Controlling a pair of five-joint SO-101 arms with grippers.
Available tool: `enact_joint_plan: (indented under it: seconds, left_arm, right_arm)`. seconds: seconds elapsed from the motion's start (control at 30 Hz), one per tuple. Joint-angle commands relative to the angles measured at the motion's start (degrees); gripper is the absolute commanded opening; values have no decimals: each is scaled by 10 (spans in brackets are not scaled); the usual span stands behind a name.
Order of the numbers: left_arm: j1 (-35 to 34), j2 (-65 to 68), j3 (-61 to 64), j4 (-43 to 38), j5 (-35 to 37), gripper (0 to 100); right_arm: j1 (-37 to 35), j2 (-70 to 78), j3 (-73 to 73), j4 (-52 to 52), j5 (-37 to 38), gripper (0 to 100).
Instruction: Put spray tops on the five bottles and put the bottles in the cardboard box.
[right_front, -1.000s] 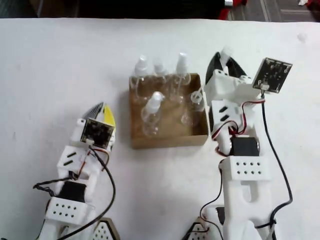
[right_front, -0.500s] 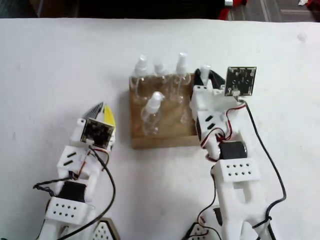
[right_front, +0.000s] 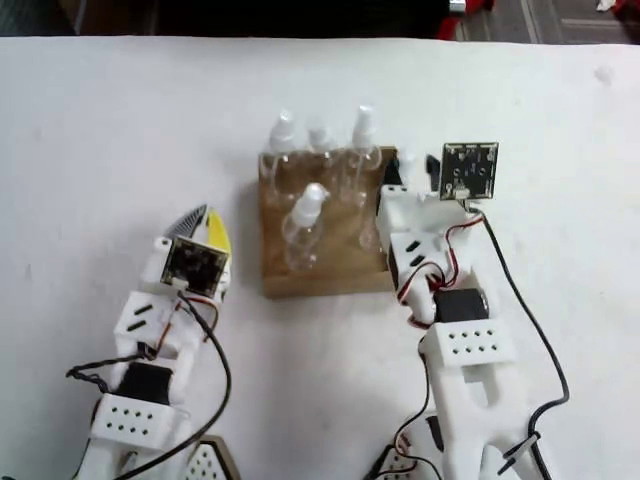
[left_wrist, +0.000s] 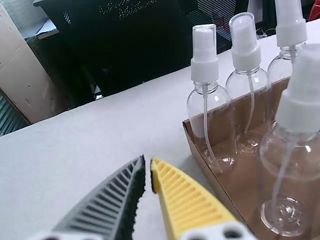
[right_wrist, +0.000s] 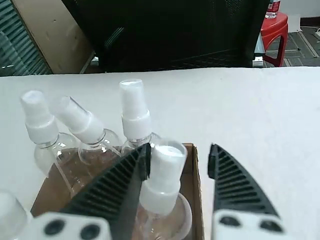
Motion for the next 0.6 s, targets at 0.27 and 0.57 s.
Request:
enact_joint_plan:
  seconds: [0.27,0.57]
  left_arm:
    - [4,-11,-12,-3,-4,24]
    - [4,-11,-12,-3,-4,24]
  right_arm:
    - [-6,-1,-4,-12,8,183]
    - [-6,-7,-6,-12,6,183]
